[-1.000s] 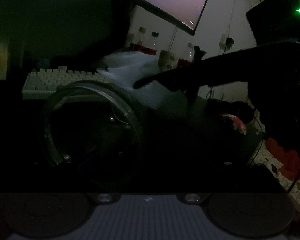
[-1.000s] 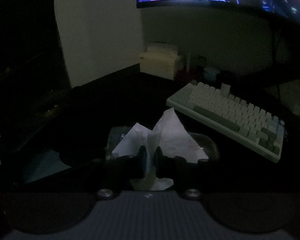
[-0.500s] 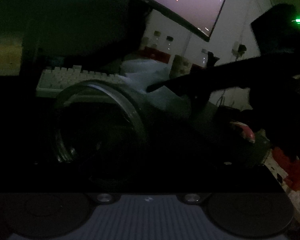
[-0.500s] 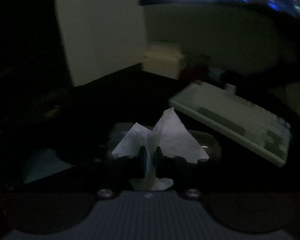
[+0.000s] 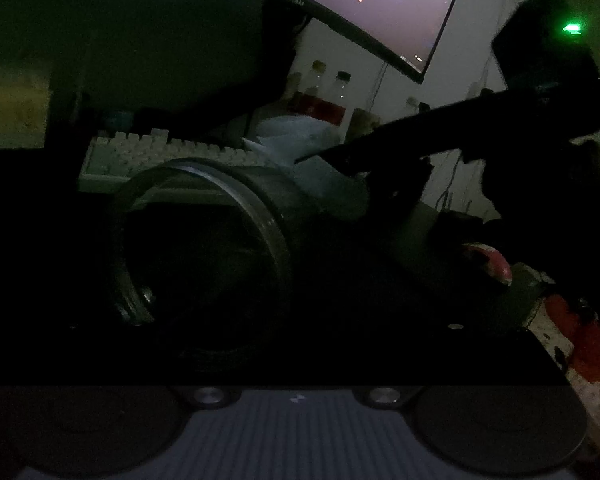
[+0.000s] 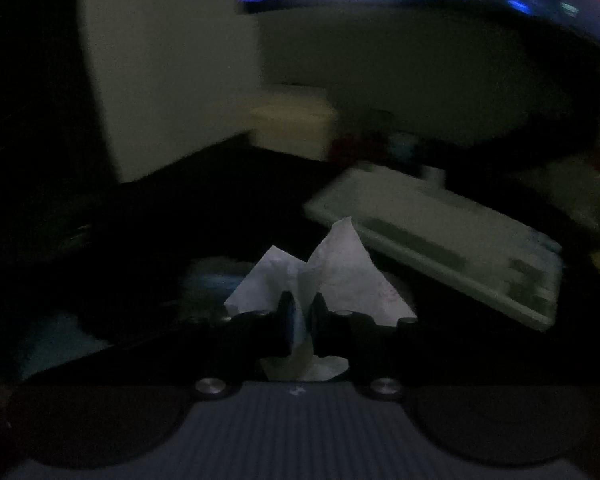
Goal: Clean container
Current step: 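Keep wiping the jar interior with the tissue in the right tool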
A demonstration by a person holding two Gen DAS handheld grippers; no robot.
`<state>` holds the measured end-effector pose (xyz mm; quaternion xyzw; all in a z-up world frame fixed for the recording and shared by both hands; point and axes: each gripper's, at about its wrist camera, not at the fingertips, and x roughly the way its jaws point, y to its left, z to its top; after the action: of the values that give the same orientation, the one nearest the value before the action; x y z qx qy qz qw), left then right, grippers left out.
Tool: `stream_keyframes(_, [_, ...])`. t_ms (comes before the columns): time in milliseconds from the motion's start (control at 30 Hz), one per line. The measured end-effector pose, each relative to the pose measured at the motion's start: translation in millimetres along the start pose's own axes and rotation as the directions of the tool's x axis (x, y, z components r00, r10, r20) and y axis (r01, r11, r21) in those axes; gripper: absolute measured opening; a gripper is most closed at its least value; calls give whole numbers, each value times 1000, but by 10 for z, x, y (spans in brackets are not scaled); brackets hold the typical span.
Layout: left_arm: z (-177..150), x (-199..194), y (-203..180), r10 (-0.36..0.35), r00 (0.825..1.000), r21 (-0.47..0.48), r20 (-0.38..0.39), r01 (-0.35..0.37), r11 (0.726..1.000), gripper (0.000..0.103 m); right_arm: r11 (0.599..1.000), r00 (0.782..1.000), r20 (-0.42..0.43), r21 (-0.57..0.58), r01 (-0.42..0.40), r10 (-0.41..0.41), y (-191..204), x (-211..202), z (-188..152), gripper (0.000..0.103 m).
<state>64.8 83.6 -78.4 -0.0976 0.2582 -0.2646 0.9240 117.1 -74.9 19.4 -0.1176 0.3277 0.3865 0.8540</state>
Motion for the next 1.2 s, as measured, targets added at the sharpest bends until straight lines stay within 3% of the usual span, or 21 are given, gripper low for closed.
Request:
stream_keyframes(67, [2, -4, 3, 0, 1000, -1, 0, 0, 1000, 103, 999, 999, 3, -27, -32, 32, 127, -25, -18, 12])
stream_keyframes(167, [-1, -12, 13, -4, 1000, -4, 3, 4, 1000, 103, 999, 1000, 4, -51, -16, 16, 121, -25, -32, 12])
stream_keyframes(400, [-15, -8, -18, -10, 1000, 10, 1, 10, 1000, 103, 987, 990, -23, 76, 140, -139, -392, -8, -5, 13])
stream_keyframes(700, [-89, -4, -149, -39, 999, 11, 9, 39, 999, 103, 1000, 1000, 9, 6, 8, -8, -37, -124, 1, 13])
stream_keyframes(867, [-113, -8, -213, -44, 999, 21, 5, 44, 999, 103, 998, 998, -23, -22, 58, -58, -84, -134, 8, 13])
stream_keyframes(967, [-123, 0, -250, -51, 999, 32, 3, 51, 998, 103, 991, 987, -88, -4, 132, -132, -200, -130, 54, 14])
stream_keyframes(1200, [-168, 59, -367, -81, 997, 79, 0, 81, 994, 103, 996, 991, -99, 12, 93, -91, -217, -181, 57, 11])
